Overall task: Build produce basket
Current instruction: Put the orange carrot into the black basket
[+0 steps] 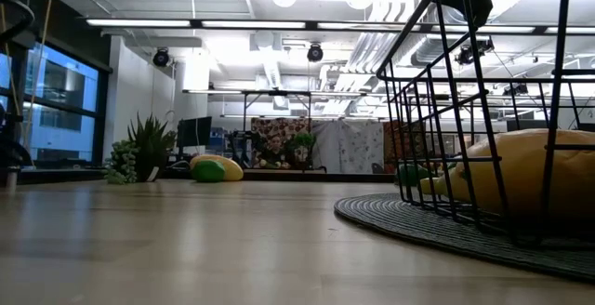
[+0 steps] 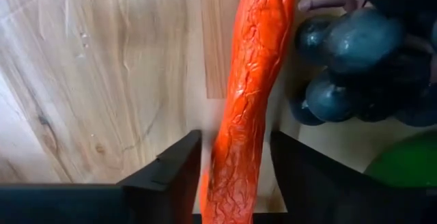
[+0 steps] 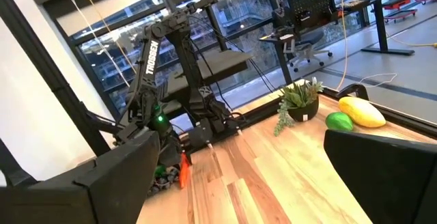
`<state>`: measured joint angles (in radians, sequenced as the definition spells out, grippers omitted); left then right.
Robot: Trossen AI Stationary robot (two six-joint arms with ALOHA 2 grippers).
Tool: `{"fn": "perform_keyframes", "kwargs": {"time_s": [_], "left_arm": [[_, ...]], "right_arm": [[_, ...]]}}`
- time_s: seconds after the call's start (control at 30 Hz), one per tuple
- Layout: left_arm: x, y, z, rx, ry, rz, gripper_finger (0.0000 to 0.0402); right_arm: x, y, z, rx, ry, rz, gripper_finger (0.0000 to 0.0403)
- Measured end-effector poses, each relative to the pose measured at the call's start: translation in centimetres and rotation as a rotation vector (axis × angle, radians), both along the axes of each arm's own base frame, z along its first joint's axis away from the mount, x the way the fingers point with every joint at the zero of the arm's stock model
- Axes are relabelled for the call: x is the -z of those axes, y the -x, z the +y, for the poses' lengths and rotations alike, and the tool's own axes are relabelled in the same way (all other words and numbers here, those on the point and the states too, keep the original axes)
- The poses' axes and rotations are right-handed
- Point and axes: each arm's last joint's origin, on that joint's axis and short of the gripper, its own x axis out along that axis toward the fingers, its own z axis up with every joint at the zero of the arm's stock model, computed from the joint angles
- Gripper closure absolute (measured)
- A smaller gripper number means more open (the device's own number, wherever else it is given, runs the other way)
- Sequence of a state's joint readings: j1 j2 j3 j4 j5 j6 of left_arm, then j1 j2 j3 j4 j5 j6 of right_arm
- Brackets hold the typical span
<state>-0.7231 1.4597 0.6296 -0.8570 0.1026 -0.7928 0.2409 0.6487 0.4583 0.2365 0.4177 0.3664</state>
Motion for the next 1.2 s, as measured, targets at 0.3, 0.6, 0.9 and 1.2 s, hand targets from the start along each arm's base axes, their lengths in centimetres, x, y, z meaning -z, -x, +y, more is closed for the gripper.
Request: {"fn": "perform_keyframes", "kwargs": {"time_s": [0.3, 0.6, 0.9, 1.2], "left_arm": [[-0.4, 0.2, 0.3, 0.002, -0.008, -0.024, 0.0305], [-2.2, 0.2, 1.6, -0.077, 0.023, -0.066, 0.032], [-8.9, -2.1, 4.4, -0.179, 0.021, -0.419, 0.0317], [-15.7, -8.0, 7.4, -0.231, -0.122, -1.121, 0.0316]], "right_arm": [[0.0, 0.0, 0.0, 0.0, 0.0, 0.001, 0.0006], [0.1, 0.0, 0.0, 0.0, 0.002, 0.008, 0.0006], [0.2, 0.0, 0.0, 0.001, 0.004, 0.014, 0.0006], [0.3, -0.1, 0.0, 0.02, 0.006, 0.025, 0.0006]]}}
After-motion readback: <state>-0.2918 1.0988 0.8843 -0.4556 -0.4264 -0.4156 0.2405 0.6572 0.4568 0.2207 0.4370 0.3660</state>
